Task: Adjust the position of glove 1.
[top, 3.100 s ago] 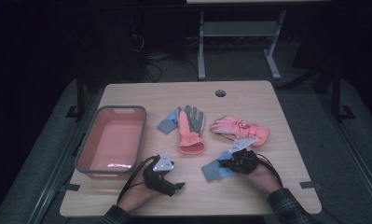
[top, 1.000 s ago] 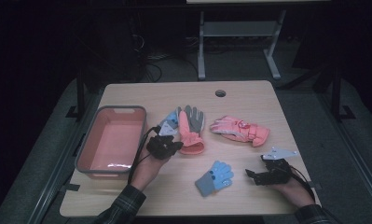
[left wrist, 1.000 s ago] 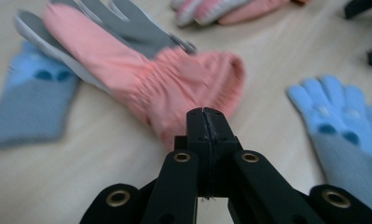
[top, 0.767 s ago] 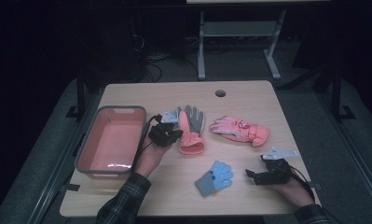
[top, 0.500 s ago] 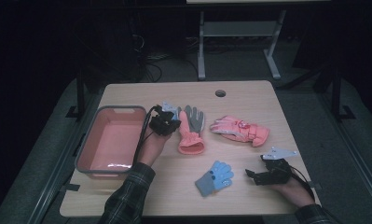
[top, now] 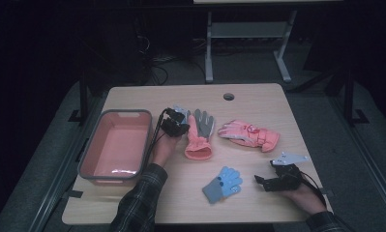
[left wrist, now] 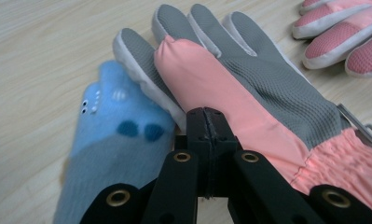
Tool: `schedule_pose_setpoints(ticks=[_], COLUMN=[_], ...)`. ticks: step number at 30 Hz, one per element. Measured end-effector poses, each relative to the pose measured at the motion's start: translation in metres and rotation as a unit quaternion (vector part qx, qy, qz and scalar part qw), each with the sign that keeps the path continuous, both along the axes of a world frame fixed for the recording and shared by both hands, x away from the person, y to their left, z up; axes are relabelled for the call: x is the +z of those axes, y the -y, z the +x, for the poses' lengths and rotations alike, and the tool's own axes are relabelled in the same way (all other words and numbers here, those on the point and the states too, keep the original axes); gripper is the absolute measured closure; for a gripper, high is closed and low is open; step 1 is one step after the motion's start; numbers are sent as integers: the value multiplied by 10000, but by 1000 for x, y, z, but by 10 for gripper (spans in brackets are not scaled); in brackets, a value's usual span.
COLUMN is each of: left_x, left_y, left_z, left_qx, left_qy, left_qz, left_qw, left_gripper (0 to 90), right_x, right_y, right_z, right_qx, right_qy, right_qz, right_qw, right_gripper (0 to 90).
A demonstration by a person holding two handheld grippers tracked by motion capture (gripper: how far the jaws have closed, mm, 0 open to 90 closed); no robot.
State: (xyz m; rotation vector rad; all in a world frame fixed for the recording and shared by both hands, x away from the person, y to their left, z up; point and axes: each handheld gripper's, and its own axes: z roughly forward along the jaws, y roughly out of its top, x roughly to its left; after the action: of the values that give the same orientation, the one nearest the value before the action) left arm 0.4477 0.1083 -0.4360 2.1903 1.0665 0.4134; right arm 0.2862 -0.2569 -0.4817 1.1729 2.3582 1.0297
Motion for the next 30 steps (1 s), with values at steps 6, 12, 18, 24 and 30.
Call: schedule_pose_setpoints(ticks=[6, 12, 18, 24, 30], left_x=[-2, -2, 7, 4, -9], left_y=[18, 27, 7, -5, -11], left_z=[7, 12, 21, 27, 32], left_qx=[-111, -264, -54, 237, 390], left_qy=[4, 9, 82, 180, 15], left_qz=[67, 34, 233, 432, 636], left_qw=[9999, 9996, 9997, 9986, 9972], left_gripper=[895, 896, 895, 794, 690], right_x=[0, 0, 0, 0, 0], right_y=[0, 0, 0, 0, 0], right_z=[0, 0, 0, 1, 1], right_qx=[6, 15, 18, 33, 31], right_qy=[-3, -4, -3, -4, -4], right_qz=[-1, 3, 6, 10, 11], right_qw=[10000, 10000, 10000, 10000, 10000], right_gripper=[128, 128, 128, 128, 128])
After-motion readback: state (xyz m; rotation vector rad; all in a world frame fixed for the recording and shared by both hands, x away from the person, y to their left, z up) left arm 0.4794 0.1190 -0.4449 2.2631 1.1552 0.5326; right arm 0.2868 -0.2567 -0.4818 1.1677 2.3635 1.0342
